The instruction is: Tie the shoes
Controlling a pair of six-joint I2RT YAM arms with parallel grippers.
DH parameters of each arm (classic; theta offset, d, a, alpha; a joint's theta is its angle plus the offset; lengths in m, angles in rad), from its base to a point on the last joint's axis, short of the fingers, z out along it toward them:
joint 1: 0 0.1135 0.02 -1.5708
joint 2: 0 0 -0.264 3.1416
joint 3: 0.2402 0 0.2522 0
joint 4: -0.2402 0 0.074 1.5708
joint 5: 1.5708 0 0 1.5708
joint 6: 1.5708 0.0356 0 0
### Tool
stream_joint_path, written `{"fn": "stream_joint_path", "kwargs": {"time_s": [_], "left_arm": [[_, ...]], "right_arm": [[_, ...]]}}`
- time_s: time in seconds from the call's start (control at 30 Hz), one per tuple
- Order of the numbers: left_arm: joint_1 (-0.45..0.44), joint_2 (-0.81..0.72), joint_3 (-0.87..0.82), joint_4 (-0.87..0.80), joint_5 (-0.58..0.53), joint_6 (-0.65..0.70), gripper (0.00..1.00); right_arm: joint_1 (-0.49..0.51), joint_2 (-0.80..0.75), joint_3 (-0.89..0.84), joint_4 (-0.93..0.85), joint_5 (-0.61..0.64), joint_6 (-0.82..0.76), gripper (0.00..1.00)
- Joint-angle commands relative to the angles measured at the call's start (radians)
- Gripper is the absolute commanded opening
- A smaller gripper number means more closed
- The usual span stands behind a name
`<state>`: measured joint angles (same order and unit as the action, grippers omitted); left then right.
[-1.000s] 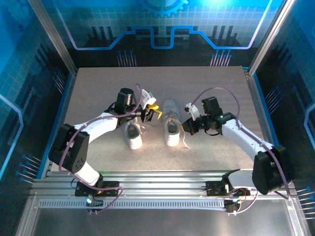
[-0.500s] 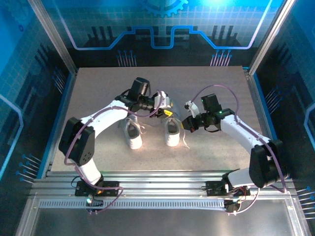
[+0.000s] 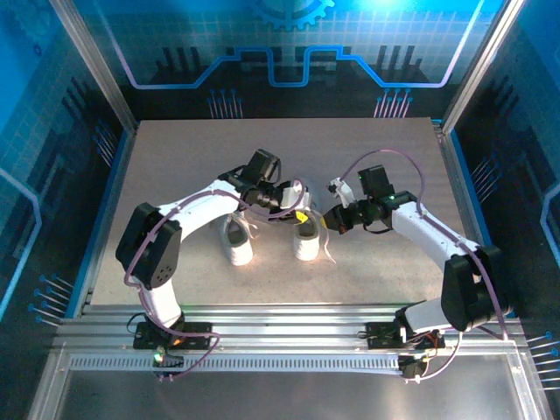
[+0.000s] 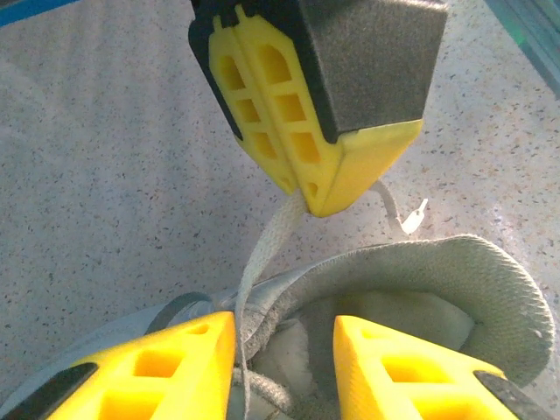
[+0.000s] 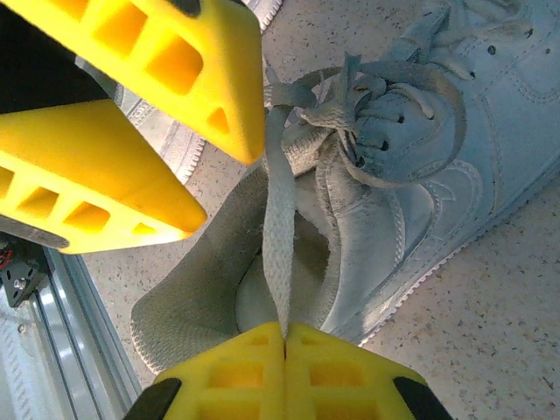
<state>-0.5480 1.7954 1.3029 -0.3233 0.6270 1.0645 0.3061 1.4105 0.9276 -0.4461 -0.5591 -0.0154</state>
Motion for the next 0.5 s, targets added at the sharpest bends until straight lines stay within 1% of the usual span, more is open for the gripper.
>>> {"fn": "stream_joint_path", "kwargs": {"time_s": [0.0, 0.13, 0.23, 0.3, 0.33, 0.37, 0.47], "left_arm": [[-0.006, 0.018, -0.010, 0.015, -0.034, 0.026, 0.33], [-0.009, 0.028, -0.008, 0.022, -0.045, -0.003, 0.31], [-0.016, 0.030, -0.006, 0.021, -0.057, -0.009, 0.17], [-0.020, 0.025, -0.016, 0.033, -0.059, -0.011, 0.01], [-0.021, 0.021, -0.021, 0.038, -0.059, -0.011, 0.00], [-0.020, 0.016, -0.027, 0.042, -0.059, -0.011, 0.00], [-0.021, 0.002, -0.040, 0.046, -0.059, -0.008, 0.00]], "right_arm": [[-0.012, 0.009, 0.025, -0.020, -0.031, -0.002, 0.00], [-0.012, 0.005, 0.022, -0.018, -0.030, -0.004, 0.00], [-0.012, 0.007, 0.021, -0.015, -0.034, -0.001, 0.00], [-0.013, 0.008, 0.023, -0.012, -0.037, 0.005, 0.00], [-0.013, 0.008, 0.024, -0.008, -0.037, 0.007, 0.00], [-0.014, 0.010, 0.026, -0.004, -0.031, 0.014, 0.06], [-0.028, 0.013, 0.041, 0.003, -0.007, 0.053, 0.31]]}}
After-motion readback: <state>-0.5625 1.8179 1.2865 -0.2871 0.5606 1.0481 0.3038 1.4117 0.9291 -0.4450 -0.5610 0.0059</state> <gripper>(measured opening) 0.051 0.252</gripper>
